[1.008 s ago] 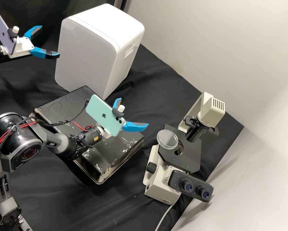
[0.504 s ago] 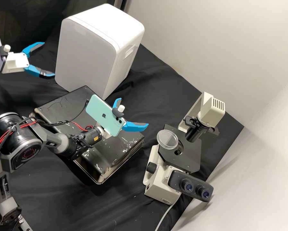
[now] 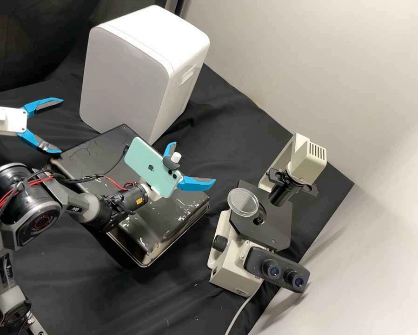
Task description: Place the petri dish on the bench
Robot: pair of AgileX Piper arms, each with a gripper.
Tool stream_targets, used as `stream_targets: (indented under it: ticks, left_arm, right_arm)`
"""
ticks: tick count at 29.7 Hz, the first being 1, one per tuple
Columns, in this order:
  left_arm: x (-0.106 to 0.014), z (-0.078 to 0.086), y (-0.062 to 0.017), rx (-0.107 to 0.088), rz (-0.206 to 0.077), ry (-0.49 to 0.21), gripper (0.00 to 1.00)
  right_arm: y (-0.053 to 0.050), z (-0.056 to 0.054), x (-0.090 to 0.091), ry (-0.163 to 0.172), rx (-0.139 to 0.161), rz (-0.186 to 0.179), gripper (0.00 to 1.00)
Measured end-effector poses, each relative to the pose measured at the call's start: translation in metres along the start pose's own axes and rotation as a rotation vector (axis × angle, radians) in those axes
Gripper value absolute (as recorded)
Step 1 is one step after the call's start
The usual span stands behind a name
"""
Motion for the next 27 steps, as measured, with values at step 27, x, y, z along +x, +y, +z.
stream_targets:
  ticks: [27]
  left_arm:
    - [-0.010,0.014,-0.0064,0.003,-0.029,-0.124,1.00]
  right_arm:
    - [0.000,0.000,0.000,0.000,0.000,0.000,1.00]
